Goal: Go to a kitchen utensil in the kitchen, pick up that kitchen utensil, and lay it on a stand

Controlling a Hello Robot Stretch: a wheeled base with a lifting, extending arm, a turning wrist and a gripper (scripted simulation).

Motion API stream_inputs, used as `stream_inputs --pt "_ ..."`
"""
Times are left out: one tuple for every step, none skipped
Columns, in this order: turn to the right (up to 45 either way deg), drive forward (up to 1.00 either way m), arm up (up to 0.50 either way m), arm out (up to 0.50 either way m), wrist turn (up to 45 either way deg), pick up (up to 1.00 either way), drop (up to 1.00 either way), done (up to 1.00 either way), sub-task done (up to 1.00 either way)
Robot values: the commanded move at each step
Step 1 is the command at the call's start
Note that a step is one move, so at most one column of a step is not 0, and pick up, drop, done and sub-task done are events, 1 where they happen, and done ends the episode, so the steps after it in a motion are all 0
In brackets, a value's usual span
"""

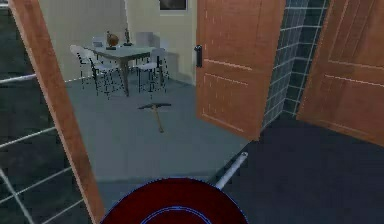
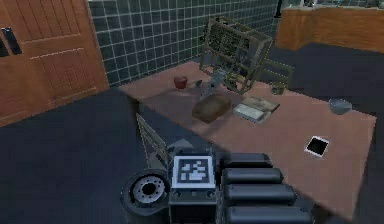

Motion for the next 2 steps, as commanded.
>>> stream_inputs --pt "27.0 0.0 0.0 0.0 0.0 0.0 0.0 0.0 0.0" --pt "0.0 0.1 0.0 0.0 0.0 0.0 0.0 0.0 0.0"
